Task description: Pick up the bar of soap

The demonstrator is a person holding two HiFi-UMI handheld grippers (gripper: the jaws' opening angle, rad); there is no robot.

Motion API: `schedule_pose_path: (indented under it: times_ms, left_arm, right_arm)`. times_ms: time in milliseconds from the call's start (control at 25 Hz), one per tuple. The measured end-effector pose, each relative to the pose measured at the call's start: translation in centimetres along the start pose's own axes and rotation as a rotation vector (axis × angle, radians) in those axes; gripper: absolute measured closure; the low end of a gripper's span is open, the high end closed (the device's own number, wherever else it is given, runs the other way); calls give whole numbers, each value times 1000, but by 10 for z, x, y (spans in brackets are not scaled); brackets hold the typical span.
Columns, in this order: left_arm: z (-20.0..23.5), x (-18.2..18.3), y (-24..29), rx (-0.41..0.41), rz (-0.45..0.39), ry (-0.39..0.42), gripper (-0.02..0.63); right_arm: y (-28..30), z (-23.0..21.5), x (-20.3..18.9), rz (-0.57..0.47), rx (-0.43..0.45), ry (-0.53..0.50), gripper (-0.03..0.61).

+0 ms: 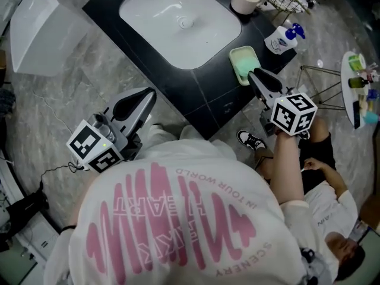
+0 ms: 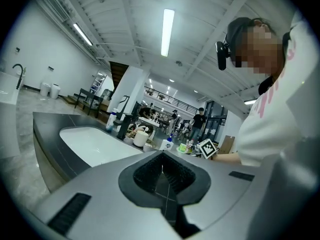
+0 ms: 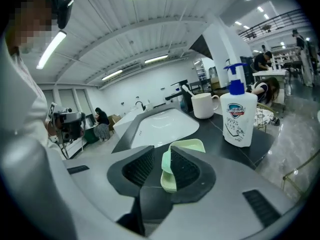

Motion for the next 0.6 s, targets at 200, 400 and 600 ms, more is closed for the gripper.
schedule_pose_path:
  times_ms: [200, 400, 600]
  left_arm:
    - [4, 0, -4, 33, -8, -16, 604]
    - [7, 1, -7, 47, -17, -21, 604]
    - [10, 1, -9, 50, -18, -23, 604]
  right_arm:
    - [13, -4, 2, 153, 8, -137, 393]
    - [24, -8, 2, 339, -56, -366, 313]
    - [34, -15, 4, 514, -135, -599, 308]
Point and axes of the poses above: the fingertips, and each gripper's own axes: y forward along the fingers, z to its left, x out of its top, the point moved 4 cm from there along -y, backward along the fingers, and after that the axes turned 15 degrees about z, right-handed, at the moved point
